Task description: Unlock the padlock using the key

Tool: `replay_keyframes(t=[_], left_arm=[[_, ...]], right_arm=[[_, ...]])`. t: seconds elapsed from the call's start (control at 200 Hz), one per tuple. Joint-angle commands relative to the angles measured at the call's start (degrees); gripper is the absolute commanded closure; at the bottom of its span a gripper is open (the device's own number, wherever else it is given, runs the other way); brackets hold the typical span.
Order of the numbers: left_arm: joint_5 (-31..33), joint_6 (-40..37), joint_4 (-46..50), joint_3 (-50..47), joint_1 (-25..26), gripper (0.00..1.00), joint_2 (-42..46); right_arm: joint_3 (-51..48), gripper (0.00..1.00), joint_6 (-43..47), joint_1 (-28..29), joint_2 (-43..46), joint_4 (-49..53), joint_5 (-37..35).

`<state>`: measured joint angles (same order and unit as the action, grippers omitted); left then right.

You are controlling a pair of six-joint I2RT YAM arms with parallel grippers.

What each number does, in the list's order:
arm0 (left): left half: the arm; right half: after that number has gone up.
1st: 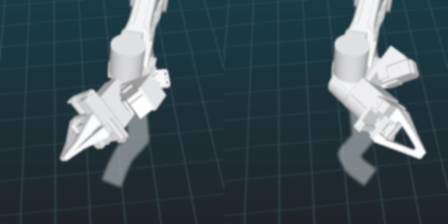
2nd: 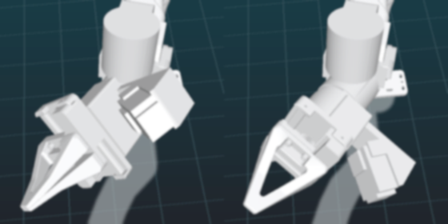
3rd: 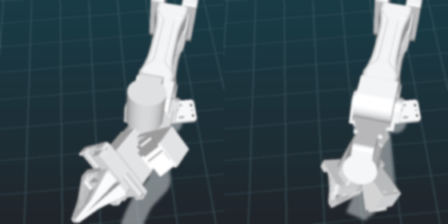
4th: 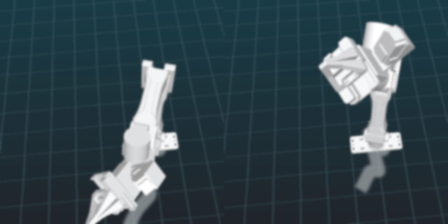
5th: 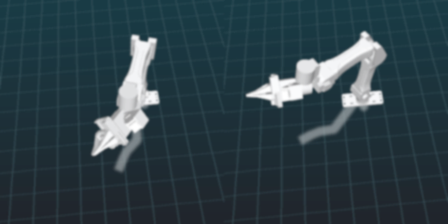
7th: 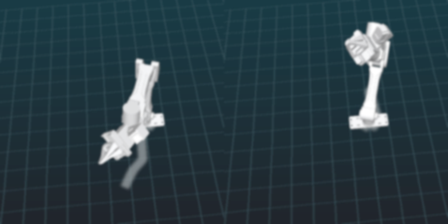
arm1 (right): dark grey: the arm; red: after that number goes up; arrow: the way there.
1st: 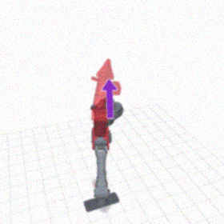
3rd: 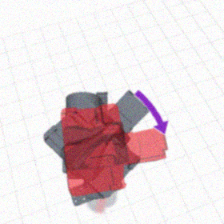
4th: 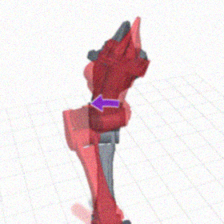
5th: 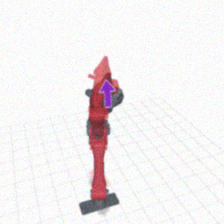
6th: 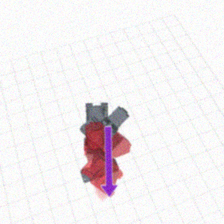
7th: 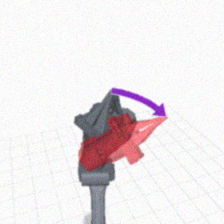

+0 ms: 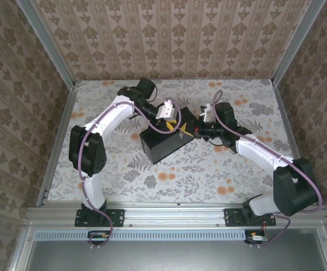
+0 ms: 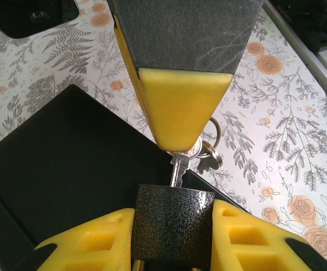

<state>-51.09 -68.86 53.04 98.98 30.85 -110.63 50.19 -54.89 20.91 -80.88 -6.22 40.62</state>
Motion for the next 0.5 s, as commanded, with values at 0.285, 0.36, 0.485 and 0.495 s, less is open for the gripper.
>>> replay_keyframes(t=[0.285,0.36,0.485,0.495], left_arm=[[-4.53,3.79,-1.72,-2.10,0.89,0.82,-2.18],[-5.03,4.30,-1.72,-2.02,0.70,0.82,-2.30],[-5.46,4.67,-1.53,-1.88,0.79,0.82,-2.31],[-5.67,4.83,-1.53,-1.82,0.79,0.82,-2.31]], right_arm=[[-2.98,1.00,2.91,4.06,4.21,-18.11,6.99],[-2.53,1.00,2.48,5.15,4.08,-20.66,7.13],[-0.77,1.00,1.92,5.71,1.65,-18.78,6.97],[-0.68,1.00,2.08,5.90,1.61,-18.58,6.92]])
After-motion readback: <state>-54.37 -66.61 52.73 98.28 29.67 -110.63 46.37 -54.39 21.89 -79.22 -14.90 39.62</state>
